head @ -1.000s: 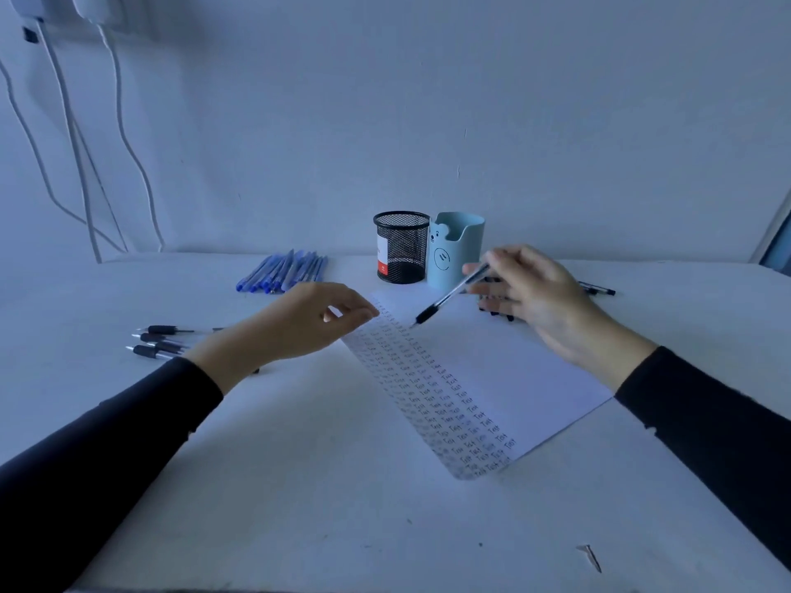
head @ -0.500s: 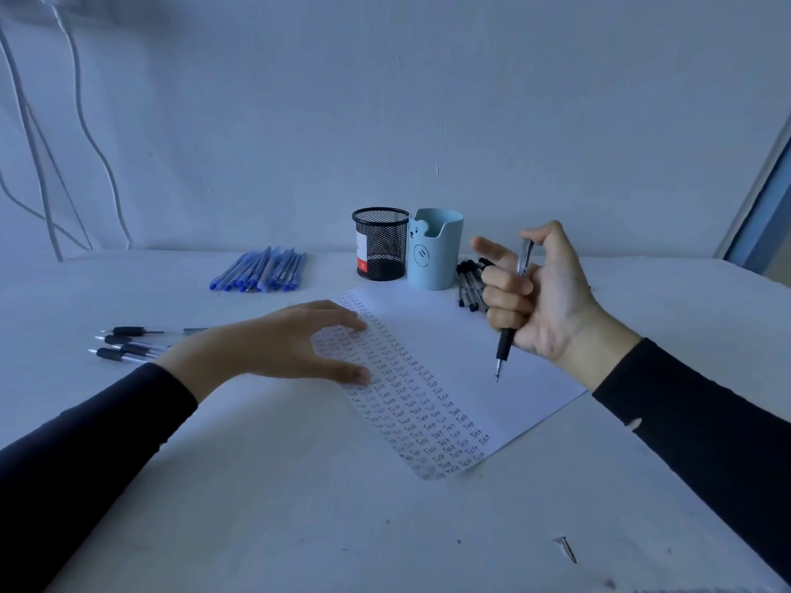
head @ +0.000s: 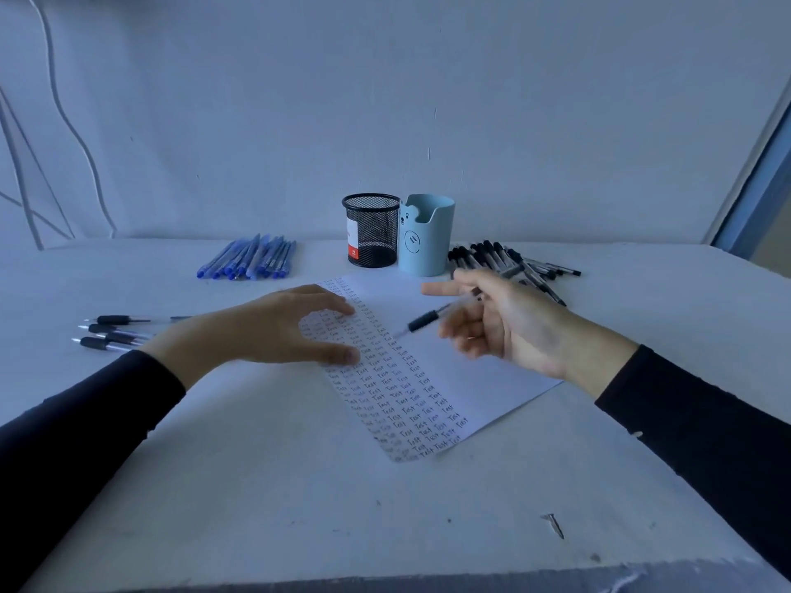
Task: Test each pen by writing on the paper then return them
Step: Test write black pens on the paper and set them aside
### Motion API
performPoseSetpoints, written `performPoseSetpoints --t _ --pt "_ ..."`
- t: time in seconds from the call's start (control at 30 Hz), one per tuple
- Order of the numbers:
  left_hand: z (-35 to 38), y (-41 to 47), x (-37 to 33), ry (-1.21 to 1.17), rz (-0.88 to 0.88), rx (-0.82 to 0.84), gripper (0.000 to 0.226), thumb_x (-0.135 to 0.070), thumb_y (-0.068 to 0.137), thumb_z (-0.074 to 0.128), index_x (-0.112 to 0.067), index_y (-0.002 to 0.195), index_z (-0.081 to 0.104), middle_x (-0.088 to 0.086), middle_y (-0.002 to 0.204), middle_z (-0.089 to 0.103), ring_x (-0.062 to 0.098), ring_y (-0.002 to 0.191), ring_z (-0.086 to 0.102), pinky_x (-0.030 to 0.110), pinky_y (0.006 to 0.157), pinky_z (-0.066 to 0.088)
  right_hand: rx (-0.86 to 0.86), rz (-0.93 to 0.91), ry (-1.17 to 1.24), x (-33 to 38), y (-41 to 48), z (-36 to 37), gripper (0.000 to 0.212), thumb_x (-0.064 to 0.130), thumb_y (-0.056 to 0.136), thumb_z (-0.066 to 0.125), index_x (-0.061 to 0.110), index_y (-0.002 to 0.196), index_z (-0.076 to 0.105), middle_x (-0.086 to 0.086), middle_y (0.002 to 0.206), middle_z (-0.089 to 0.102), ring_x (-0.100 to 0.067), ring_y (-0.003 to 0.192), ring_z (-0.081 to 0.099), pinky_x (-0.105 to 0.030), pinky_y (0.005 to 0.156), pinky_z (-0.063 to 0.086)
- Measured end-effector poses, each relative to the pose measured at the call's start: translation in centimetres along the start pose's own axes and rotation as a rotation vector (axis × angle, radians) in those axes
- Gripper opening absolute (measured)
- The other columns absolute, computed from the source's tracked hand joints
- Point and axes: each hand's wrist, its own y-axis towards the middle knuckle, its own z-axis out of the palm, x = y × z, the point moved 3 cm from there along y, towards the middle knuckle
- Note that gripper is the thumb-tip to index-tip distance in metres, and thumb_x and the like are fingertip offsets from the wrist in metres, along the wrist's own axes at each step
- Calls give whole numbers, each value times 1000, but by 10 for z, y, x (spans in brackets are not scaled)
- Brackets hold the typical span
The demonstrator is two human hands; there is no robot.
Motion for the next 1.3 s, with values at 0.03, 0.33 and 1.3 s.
performPoseSetpoints --t 0.03,0.33,1.3 --pt "0 0 1 1 0 -2 81 -86 57 59 -50 129 49 -28 138 40 1 127 38 25 105 29 39 -11 -10 -4 -4 3 41 32 102 39 7 128 56 -15 88 73 -17 68 66 -25 57 54" --pt "4 3 0 56 9 3 90 -92 56 50 -48 134 44 -25 142 38 1 129 36 24 104 27 -46 -205 -378 -21 -37 11 7 20 93 63 15 93 67 -6 79 74 -13 63 58 -22 59 47" --pt "4 6 1 61 3 3 97 -92 51 48 -46 136 45 -19 146 38 0 123 35 28 107 28 -257 -203 -530 -33 -50 23 50 6 84 69 20 45 40 3 41 47 -11 38 48 -18 43 39"
